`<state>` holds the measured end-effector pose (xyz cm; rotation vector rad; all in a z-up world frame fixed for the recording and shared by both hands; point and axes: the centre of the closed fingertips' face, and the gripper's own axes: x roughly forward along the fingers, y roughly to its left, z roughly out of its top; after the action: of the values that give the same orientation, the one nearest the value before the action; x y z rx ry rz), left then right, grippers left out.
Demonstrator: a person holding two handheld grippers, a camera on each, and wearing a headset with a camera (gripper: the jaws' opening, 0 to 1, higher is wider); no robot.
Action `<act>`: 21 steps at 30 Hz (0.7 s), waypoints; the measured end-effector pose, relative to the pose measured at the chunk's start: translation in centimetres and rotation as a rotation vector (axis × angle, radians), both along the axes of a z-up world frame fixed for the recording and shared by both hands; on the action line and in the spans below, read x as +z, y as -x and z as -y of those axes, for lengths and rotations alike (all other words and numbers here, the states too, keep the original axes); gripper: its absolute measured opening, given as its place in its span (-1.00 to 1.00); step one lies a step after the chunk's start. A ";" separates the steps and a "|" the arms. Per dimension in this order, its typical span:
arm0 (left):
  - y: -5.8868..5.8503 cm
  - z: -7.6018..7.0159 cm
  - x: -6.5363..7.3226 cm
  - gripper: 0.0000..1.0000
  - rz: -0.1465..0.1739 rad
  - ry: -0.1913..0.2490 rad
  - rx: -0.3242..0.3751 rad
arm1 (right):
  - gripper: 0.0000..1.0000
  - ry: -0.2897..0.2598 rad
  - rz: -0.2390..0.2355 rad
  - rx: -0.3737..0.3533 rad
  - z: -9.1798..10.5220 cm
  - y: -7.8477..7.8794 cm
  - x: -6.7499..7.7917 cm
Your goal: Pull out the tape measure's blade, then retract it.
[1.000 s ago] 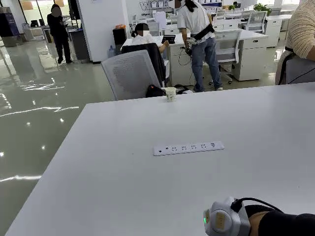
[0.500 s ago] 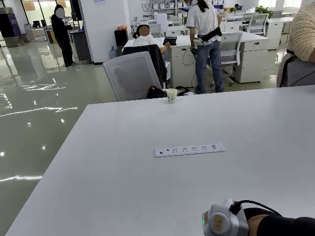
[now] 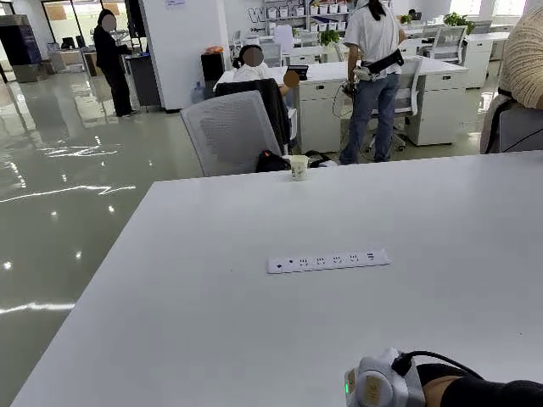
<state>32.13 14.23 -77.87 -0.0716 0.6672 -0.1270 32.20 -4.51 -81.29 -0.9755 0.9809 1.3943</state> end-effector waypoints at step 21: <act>0.1 0.0 0.0 0.18 0.000 0.001 0.000 | -0.78 0.002 0.002 0.001 -0.6 0.0 -0.1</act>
<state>32.07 14.23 -77.90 -0.0722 0.6669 -0.1277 32.16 -3.87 -81.41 -0.9786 0.9813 1.3931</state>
